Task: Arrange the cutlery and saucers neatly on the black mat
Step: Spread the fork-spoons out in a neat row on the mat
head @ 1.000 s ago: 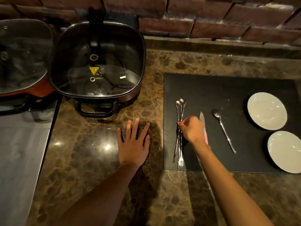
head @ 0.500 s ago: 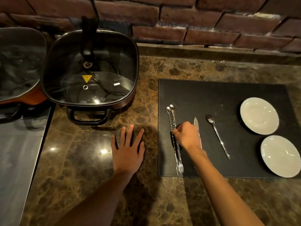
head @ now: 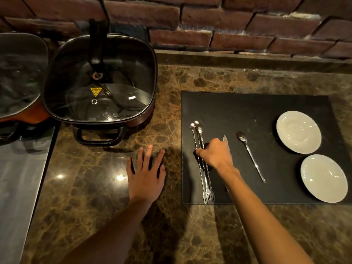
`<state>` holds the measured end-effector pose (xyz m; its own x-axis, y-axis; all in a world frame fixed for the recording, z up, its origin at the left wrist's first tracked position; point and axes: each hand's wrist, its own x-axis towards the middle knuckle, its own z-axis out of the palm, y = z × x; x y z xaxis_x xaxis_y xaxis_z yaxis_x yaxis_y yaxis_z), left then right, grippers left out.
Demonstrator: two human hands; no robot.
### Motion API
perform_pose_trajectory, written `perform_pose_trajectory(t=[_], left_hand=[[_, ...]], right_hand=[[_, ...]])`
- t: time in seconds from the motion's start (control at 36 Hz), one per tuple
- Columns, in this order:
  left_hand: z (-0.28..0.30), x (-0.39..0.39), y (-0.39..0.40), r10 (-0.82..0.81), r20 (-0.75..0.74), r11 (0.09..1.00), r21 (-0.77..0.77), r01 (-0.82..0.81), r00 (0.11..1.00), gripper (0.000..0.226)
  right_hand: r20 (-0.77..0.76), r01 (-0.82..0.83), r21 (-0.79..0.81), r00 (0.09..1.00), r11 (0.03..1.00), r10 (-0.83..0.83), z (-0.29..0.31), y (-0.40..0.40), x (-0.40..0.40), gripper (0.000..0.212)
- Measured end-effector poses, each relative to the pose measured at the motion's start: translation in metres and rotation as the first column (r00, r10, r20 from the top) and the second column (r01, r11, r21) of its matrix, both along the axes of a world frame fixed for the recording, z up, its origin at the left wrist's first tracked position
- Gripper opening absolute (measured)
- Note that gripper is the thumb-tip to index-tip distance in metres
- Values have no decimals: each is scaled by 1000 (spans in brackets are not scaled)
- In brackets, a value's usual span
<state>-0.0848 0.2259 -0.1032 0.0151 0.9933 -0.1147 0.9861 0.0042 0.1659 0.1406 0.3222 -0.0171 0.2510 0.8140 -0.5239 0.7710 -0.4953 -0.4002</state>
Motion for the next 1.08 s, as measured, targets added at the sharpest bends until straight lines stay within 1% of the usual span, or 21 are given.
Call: perform_pose_trajectory(t=[0.08, 0.14, 0.22, 0.31, 0.36, 0.47, 0.56, 0.75, 0.81, 0.92, 1.0, 1.08], left_hand=[[0, 0, 0, -1, -3, 1000, 2, 1, 1000, 56], [0, 0, -1, 3, -7, 1000, 4, -3, 1000, 56], [0, 0, -1, 4, -8, 1000, 7, -4, 1000, 56], [0, 0, -1, 5, -6, 1000, 18, -5, 1000, 56], [1, 0, -1, 2, -14, 1000, 18, -2, 1000, 56], [2, 1, -1, 1, -20, 1000, 22, 0, 1000, 55], [2, 1, -1, 5, -21, 1000, 30, -4, 1000, 55], [1, 2, -1, 15, -23, 1000, 27, -14, 1000, 55], [1, 2, -1, 17, -19, 999, 27, -17, 1000, 55], [2, 3, -1, 18, -17, 999, 35, -18, 1000, 54], [3, 3, -1, 24, -7, 999, 39, -24, 1000, 54], [3, 3, -1, 26, -16, 999, 33, -25, 1000, 54]], right_hand=[[-54, 14, -8, 998, 1000, -15, 0, -3, 10, 35], [-104, 24, 16, 994, 1000, -22, 0, -5, 18, 33], [-226, 107, 60, 970, 992, -91, 0, -10, 29, 20], [-308, 163, 86, 942, 983, -129, 2, -14, 36, 8], [-342, 182, 96, 929, 979, -139, 2, -14, 41, 8], [-354, 193, 86, 923, 977, -151, 0, -15, 48, 12], [-325, 188, 102, 934, 977, -145, -3, -15, 51, 12], [-156, 72, 166, 987, 983, -46, -8, -14, 48, 10], [-120, 70, 176, 992, 982, -49, -9, -15, 46, 8], [-93, 82, 171, 993, 982, -67, -9, -15, 41, 9], [-18, 57, 190, 998, 980, -55, -6, -17, 38, 14], [21, 25, 209, 999, 978, -30, -3, -21, 34, 15]])
